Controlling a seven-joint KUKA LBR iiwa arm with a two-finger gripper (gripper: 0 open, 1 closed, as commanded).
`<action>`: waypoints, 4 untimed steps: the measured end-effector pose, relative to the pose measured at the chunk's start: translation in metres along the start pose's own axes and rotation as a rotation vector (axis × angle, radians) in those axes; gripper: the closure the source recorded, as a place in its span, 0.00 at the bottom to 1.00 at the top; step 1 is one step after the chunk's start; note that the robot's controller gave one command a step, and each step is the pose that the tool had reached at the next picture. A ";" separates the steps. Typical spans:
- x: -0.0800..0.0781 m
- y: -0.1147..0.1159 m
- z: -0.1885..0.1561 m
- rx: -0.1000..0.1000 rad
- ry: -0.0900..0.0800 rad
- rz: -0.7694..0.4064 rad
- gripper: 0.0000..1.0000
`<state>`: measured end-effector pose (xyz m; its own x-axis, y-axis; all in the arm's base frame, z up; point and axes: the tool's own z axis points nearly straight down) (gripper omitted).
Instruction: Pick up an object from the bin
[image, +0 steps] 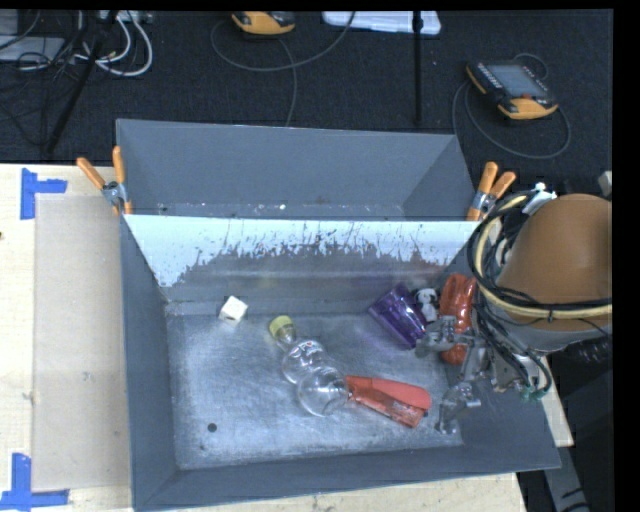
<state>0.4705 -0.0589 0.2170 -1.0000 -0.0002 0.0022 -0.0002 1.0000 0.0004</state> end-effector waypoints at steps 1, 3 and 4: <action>-0.015 0.001 0.073 0.000 -0.005 0.085 0.00; -0.022 0.004 0.096 0.000 0.000 0.258 0.00; -0.022 0.003 0.136 0.000 -0.002 0.295 0.00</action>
Offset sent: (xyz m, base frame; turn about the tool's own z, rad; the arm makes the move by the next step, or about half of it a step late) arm 0.0241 0.0077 -0.0570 0.2193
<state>0.4923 -0.0556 0.0810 -0.9568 0.2906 -0.0001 0.2906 0.9568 0.0000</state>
